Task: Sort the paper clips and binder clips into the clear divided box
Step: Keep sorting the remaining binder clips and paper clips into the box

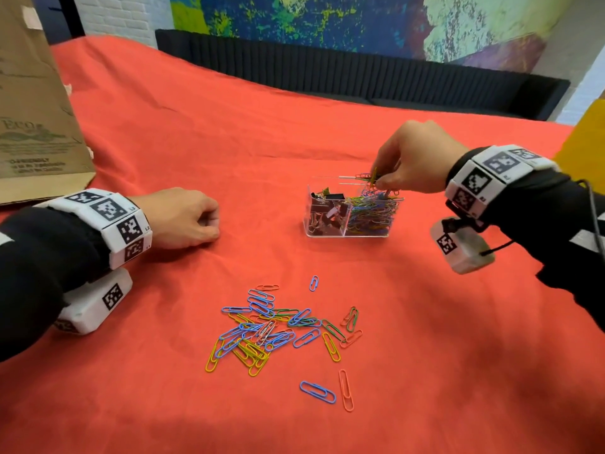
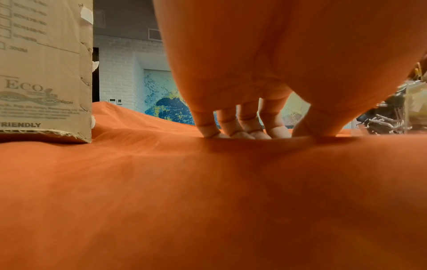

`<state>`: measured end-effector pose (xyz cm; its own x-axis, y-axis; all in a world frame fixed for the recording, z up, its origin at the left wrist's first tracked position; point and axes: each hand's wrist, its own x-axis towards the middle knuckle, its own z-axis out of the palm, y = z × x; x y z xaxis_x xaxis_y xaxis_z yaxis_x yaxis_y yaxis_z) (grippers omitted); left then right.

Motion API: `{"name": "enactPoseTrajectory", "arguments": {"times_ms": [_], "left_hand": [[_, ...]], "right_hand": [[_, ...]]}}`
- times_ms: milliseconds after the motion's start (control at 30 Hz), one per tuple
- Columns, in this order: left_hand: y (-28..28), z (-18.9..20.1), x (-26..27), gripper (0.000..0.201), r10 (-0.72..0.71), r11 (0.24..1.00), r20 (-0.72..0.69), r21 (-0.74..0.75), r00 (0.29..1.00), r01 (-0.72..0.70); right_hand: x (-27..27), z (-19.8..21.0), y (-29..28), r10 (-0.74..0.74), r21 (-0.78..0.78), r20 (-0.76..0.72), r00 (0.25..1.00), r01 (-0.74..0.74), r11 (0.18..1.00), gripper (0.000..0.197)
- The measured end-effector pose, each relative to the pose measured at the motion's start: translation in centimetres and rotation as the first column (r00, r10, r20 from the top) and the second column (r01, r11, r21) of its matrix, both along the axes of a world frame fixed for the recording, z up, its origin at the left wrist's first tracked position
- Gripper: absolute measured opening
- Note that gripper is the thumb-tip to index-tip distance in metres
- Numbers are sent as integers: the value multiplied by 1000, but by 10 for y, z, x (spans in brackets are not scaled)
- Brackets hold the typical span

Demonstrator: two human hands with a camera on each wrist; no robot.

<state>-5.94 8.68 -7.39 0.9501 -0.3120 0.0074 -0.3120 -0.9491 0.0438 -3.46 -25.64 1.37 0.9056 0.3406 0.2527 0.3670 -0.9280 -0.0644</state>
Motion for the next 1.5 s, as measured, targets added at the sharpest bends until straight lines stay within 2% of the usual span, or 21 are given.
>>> {"name": "enactPoseTrajectory", "arguments": {"times_ms": [233, 333, 500, 667, 867, 1033, 1233, 1367, 1500], "left_hand": [[0, 0, 0, 15, 2, 1000, -9, -2, 1000, -2], [0, 0, 0, 15, 2, 1000, -6, -1, 1000, -2], [-1, 0, 0, 15, 7, 1000, -12, -4, 1000, -7], [1, -1, 0, 14, -1, 1000, -5, -4, 1000, 1], [0, 0, -1, 15, 6, 1000, -3, 4, 1000, -6], [0, 1, 0, 15, 10, 1000, -11, -1, 1000, -10], [1, 0, 1, 15, 9, 1000, -14, -3, 1000, -9], [1, 0, 1, 15, 14, 1000, -15, -8, 1000, -14], [1, 0, 1, 15, 20, 1000, -16, -1, 1000, -20]], "right_hand": [[-7, -4, -2, 24, 1, -8, 1000, -24, 1000, 23], [-11, -3, -1, 57, -7, 34, 998, -57, 998, 24], [-14, -13, 5, 121, -25, -21, 992, -122, 992, 14], [-10, -22, 5, 89, -7, 24, 996, -89, 996, 15], [-13, -18, 4, 111, 27, 71, 991, -113, 993, 37], [-10, -29, 8, 133, -38, -28, 991, -134, 990, 53], [-7, -23, 3, 97, 38, 30, 995, -98, 994, 54], [-5, -31, 0, 56, -35, -30, 998, -57, 998, 53], [-8, -34, -2, 83, -52, -33, 996, -84, 995, 54]]}}
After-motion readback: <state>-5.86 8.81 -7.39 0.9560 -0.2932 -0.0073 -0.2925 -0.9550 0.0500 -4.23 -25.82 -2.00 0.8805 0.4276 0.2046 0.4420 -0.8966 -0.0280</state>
